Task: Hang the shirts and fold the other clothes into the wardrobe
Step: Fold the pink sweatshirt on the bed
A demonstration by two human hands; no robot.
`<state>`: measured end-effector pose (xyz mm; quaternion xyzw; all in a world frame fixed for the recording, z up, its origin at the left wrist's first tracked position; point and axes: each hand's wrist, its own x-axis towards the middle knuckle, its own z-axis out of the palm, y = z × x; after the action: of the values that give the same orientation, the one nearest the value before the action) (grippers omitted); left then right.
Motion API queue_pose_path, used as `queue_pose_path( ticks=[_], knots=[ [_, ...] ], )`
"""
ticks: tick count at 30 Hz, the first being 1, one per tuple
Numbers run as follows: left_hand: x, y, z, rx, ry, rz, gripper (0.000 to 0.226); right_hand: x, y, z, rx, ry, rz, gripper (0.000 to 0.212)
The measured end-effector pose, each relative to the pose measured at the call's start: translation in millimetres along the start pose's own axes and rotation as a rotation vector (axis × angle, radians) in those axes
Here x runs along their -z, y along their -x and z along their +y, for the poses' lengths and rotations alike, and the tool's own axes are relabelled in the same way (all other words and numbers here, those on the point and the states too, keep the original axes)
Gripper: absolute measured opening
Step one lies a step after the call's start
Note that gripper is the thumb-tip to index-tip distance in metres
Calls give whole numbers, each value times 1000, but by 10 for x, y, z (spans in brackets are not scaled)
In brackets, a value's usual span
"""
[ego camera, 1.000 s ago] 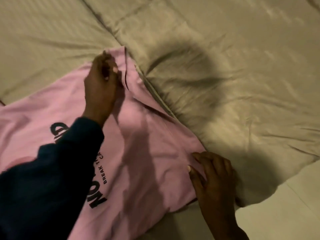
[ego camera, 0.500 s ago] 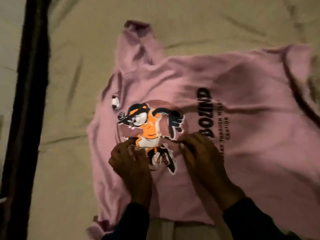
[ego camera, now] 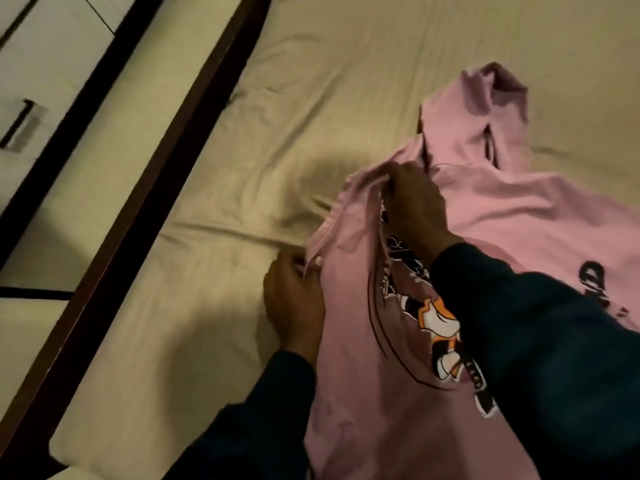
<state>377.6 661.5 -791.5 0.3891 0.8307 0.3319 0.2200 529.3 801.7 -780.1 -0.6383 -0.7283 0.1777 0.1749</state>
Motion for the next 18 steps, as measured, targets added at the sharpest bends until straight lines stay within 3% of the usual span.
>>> queue_pose_path(
  ticks=[3,8,11,14,16,18],
  knots=[
    [35,-34,26,-4,78,14,10,-21,-267,-51,84,165,29,35],
    [269,104,-177,2,167,64,12,4,-502,-188,249,294,-102,21],
    [358,11,-352,7,150,107,16,-146,-660,-417,288,171,9,15],
    [417,-33,-454,95,159,126,14,-468,-624,-563,290,127,22,29],
    [470,86,-416,160,172,81,20,-524,-403,-605,212,98,149,41],
    [519,313,-386,195,113,-2,31,-461,12,-652,130,22,297,38]
  ],
)
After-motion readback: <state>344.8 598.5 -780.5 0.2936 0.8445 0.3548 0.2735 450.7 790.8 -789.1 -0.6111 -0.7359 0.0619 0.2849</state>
